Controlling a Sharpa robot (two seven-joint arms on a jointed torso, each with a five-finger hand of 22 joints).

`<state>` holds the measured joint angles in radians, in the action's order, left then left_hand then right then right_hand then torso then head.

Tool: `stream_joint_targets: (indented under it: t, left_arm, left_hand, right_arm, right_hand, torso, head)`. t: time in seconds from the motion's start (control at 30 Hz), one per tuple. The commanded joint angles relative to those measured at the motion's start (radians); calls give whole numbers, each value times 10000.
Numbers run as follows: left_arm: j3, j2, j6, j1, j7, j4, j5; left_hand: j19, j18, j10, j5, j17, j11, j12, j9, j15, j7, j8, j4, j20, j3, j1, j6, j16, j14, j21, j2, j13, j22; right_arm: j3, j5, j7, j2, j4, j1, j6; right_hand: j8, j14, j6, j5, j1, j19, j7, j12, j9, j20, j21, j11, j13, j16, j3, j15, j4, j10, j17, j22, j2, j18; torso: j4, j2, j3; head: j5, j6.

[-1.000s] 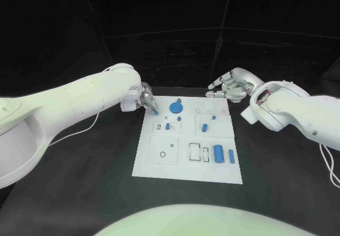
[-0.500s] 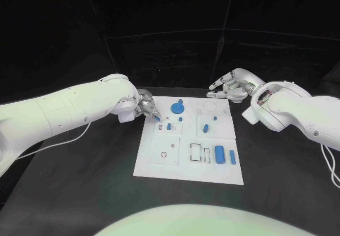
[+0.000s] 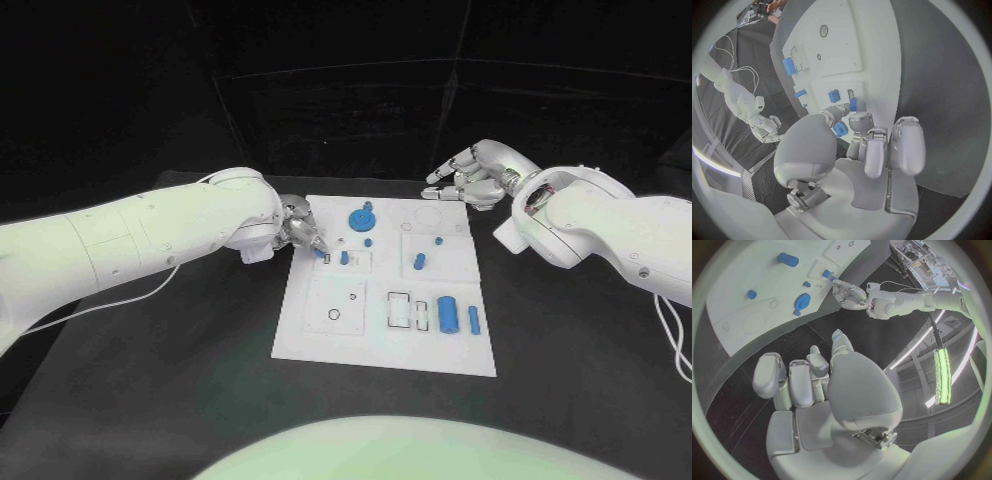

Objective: Assemble the parts on the task board

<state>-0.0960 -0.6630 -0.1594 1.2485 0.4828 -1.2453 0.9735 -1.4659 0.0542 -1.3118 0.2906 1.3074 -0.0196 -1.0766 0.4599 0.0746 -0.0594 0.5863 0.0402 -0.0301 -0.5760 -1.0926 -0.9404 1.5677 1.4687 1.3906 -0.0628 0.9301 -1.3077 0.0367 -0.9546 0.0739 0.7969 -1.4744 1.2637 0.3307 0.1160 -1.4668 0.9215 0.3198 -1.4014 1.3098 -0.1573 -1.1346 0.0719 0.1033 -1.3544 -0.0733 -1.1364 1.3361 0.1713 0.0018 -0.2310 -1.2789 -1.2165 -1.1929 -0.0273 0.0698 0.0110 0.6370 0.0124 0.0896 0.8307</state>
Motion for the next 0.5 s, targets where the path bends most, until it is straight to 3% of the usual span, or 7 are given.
stream_joint_targets:
  t: [0.03,0.5]
  left_arm:
    - [1,8,94,-16,35,-77,270]
    - [-10,40,-40,-72,71,-134,292]
  left_hand:
    - [-171,36,-48,64,2634,-26,63,16,70,41,79,-1290,29,-1379,54,-13,31,1021,-42,60,-13,-78]
    - [-172,35,-75,95,2634,-36,45,38,72,58,135,-1276,34,-1376,128,-34,31,1021,-43,29,-4,-82]
  right_arm:
    - [-6,-22,-39,-15,-5,19,-83]
    - [-5,-22,-40,-40,11,19,-111]
  right_hand:
    - [60,-307,-6,51,-16,-45,17,-34,-8,6,63,49,12,-43,65,-93,1,25,-12,1,90,176]
    - [63,-311,-6,78,-26,-43,18,-38,-8,6,63,50,11,-35,69,-94,-1,25,-26,-1,96,176]
  torso:
    - [-8,4,6]
    - [-2,5,4]
  head:
    - [-15,9]
    - [-33,2]
